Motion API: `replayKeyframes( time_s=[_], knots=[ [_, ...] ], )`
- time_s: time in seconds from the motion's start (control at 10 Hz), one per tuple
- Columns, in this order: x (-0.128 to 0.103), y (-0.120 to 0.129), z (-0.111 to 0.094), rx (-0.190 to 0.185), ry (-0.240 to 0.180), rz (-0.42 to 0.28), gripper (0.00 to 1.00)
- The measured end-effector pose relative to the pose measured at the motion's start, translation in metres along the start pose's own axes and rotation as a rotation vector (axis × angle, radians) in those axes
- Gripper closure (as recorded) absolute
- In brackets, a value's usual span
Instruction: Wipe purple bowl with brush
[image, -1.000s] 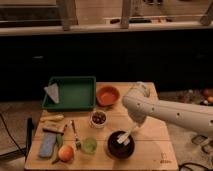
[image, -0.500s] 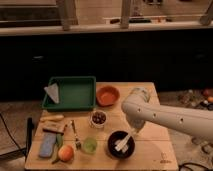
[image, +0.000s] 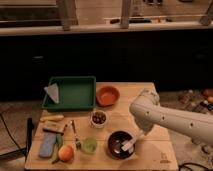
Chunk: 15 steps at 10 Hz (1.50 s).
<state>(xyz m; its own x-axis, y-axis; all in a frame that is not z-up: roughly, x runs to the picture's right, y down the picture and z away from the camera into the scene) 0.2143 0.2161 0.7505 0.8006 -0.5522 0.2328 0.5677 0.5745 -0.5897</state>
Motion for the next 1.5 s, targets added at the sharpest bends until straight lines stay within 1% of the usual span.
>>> replayKeyframes(
  time_s=[0.2, 0.3, 0.4, 0.5, 0.6, 0.7, 0.8, 1.0, 1.5],
  knots=[
    [0.006, -0.022, -0.003, 0.02, 0.017, 0.001, 1.0],
    [0.006, -0.029, -0.004, 0.028, 0.019, 0.0, 1.0],
    [0.003, -0.043, -0.007, 0.052, 0.017, -0.006, 1.0],
    [-0.004, -0.047, -0.008, 0.064, 0.01, -0.019, 1.0],
    [-0.016, -0.051, -0.011, 0.075, -0.008, -0.038, 1.0],
    [-0.023, -0.049, -0.014, 0.082, -0.019, -0.053, 1.0],
    [-0.028, -0.04, -0.015, 0.079, -0.031, -0.061, 1.0],
    [-0.034, -0.03, -0.021, 0.08, -0.04, -0.072, 1.0],
    [-0.029, -0.012, -0.029, 0.076, -0.035, -0.065, 1.0]
  ],
)
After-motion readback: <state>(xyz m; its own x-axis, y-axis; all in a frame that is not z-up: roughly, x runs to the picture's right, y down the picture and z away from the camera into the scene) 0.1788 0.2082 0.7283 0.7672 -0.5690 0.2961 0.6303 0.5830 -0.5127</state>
